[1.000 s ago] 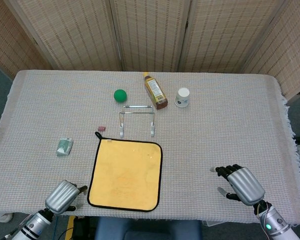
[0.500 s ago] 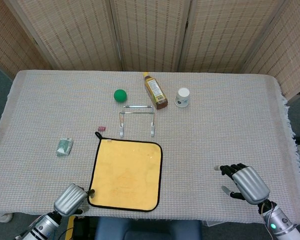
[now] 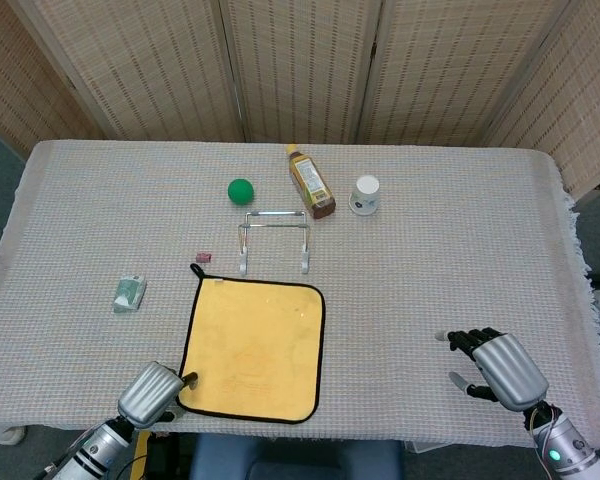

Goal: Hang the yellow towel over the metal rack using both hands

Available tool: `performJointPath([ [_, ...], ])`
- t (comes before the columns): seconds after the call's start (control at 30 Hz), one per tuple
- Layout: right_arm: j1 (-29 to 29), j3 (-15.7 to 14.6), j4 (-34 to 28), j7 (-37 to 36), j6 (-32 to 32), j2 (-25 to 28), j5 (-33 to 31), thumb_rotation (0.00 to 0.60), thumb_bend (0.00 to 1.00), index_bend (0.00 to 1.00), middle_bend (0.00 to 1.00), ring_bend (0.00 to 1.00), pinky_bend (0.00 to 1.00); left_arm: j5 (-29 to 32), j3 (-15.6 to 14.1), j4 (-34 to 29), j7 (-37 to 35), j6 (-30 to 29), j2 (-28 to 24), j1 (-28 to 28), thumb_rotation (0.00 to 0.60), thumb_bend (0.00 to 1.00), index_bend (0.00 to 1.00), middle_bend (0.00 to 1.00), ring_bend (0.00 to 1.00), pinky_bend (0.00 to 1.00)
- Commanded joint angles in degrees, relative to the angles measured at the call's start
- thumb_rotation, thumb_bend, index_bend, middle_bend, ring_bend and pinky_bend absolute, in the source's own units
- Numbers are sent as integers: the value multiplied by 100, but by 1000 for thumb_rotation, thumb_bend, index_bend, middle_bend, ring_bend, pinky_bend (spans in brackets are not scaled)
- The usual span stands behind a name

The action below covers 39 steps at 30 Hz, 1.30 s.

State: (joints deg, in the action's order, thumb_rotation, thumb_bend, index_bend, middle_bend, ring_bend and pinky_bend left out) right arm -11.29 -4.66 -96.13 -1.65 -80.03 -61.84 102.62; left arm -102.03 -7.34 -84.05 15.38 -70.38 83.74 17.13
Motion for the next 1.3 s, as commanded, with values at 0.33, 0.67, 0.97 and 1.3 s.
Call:
performJointPath([
  [0.33,15,-29,79,-96,-100,-20,69,600,279,269,456,510,500,-29,-15,32,-85,-77,103,64,600,364,541,1000,827,890],
  [0.67,-60,-63,74,-172,-92,-120,236,600,279,269,463,518,500,61,-35,31,56,-25,121,82,600,377,554,1000,829,890],
  [0.97,-343,-143,-32,-154,245,-488,578,600,313,269,524,587,641,57,-41,55,48,-93,165,92,600,376,619,1000,834,892],
  [1.3,-932,-205,-21,-10,1187,-1276,787,600,314,316,793,892,996,56,-64,87,27,-144,195,92,600,377,643,1000,835,891],
])
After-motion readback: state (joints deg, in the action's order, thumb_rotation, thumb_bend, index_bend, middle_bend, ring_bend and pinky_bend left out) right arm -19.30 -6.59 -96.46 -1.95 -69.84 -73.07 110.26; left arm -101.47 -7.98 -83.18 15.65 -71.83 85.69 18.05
